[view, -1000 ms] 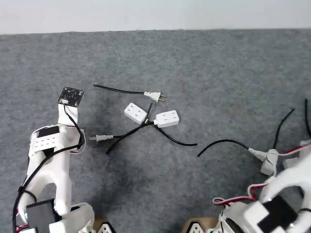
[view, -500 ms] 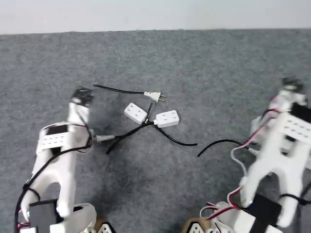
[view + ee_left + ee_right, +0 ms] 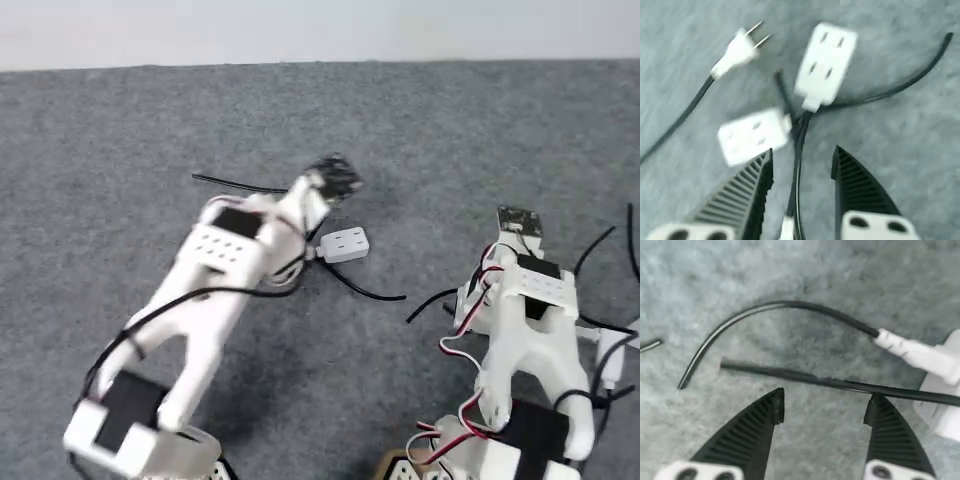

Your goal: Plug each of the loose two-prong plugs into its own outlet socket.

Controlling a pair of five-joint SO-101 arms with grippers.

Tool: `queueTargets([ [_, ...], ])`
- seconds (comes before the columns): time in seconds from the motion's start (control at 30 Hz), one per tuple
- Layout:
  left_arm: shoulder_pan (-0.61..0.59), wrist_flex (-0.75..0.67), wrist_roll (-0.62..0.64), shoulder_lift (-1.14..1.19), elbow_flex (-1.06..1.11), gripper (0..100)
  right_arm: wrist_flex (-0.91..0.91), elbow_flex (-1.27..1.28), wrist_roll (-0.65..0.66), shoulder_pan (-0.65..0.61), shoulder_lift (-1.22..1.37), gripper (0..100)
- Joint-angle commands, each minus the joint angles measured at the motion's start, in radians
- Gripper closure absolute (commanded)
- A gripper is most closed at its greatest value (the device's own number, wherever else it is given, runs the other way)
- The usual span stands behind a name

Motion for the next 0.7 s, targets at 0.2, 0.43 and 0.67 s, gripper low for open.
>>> queueTargets([
  [0.2, 0.110, 0.011, -0.213, 0.273, -0.349, 81, -0.062, 0.000, 0.031, 0.051, -0.030, 75.3],
  [0.43, 0.086, 0.014, -0.299, 0.425, -0.499, 81, -0.062, 0.000, 0.031, 0.051, -0.030, 75.3],
  [0.67, 0.057, 0.132, -0.302, 0.577, -0.707, 81, -0.062, 0.000, 0.031, 0.051, -0.030, 75.3],
])
